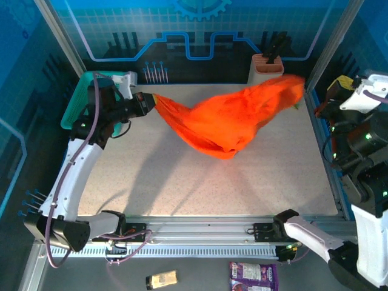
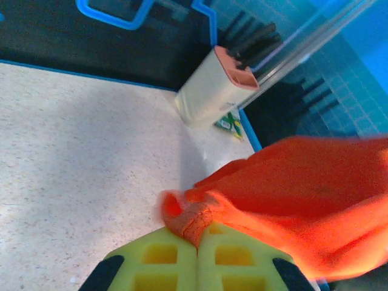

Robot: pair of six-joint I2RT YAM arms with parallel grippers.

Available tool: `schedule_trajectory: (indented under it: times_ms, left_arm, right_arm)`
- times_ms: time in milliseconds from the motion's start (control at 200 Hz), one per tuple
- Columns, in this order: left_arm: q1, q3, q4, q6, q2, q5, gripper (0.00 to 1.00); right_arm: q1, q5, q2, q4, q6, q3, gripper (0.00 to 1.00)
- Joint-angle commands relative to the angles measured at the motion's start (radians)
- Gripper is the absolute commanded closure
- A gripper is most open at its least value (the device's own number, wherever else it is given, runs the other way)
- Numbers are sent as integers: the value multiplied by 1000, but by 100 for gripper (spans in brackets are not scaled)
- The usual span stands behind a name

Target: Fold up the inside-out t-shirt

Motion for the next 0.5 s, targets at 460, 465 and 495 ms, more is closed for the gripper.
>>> schedule_trajectory:
  times_ms: [460,465,495]
  left_arm:
    - [11,-75,130,-124,-90,121,100]
    - [10,-74,130,-124,-90,124,100]
    - [2,-64,130,-120,-89,131,100]
  right_arm:
    - [1,-516,169,-112,170,-202,100]
    - [3,-519,169,-111,173,-207,100]
    - [7,-537,169,-104,194,-241,100]
